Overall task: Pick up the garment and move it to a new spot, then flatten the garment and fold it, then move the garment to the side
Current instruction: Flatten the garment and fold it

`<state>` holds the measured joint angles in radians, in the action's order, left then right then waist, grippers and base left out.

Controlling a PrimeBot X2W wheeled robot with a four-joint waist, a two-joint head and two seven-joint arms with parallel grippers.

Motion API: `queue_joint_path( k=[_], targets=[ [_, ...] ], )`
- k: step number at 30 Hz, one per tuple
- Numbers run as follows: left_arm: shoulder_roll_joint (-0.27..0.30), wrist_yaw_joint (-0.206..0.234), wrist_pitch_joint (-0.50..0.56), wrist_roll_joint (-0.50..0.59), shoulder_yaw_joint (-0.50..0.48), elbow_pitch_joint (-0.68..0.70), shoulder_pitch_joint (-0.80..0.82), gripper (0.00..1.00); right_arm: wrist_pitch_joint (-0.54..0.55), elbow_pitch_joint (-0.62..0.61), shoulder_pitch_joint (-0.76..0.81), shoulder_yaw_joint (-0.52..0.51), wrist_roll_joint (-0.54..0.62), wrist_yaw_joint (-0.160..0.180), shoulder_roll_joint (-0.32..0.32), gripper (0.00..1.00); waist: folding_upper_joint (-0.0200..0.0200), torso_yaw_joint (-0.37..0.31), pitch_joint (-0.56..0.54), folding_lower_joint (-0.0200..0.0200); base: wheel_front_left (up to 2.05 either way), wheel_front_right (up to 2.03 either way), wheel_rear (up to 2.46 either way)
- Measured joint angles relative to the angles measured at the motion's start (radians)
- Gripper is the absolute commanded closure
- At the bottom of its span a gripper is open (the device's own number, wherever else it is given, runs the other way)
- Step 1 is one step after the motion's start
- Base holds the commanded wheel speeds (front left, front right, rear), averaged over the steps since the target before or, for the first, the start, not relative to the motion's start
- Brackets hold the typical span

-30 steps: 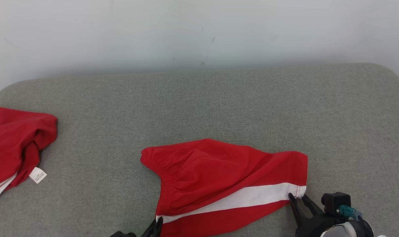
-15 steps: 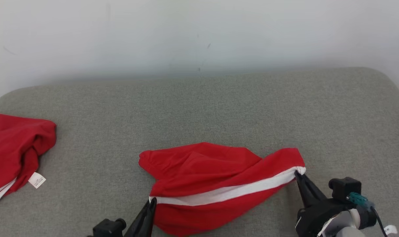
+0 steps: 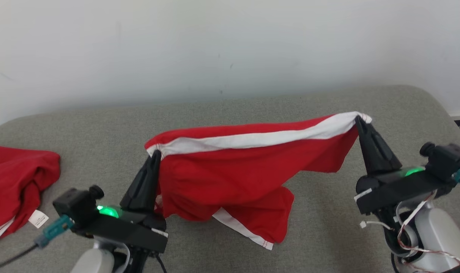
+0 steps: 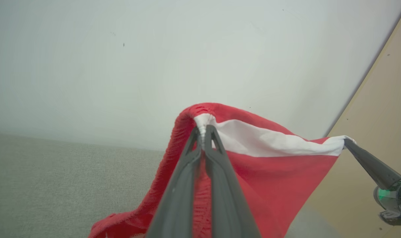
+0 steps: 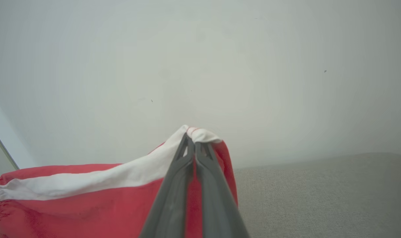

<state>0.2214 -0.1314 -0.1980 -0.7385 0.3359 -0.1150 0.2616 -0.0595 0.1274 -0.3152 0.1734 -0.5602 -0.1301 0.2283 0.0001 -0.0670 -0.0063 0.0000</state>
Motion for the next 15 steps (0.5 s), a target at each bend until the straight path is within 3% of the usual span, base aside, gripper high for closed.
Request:
queue_joint_path(
  k=[7,15],
  targets=[
    [0.048,0.0,0.122,-0.242,-0.002,0.079,0.147,1.0,0.078,-0.103,-0.144,0.031,-0.028,0.0,0.074,1.0,0.0,-0.017,-0.001,0.0001,0.0,0.0,0.0],
    [0.086,0.0,0.28,-0.434,-0.03,0.049,0.283,1.0,0.119,-0.104,-0.318,0.03,0.006,0.0,0.114,1.0,0.0,-0.037,0.018,0.0001,0.0,0.0,0.0]
  ],
)
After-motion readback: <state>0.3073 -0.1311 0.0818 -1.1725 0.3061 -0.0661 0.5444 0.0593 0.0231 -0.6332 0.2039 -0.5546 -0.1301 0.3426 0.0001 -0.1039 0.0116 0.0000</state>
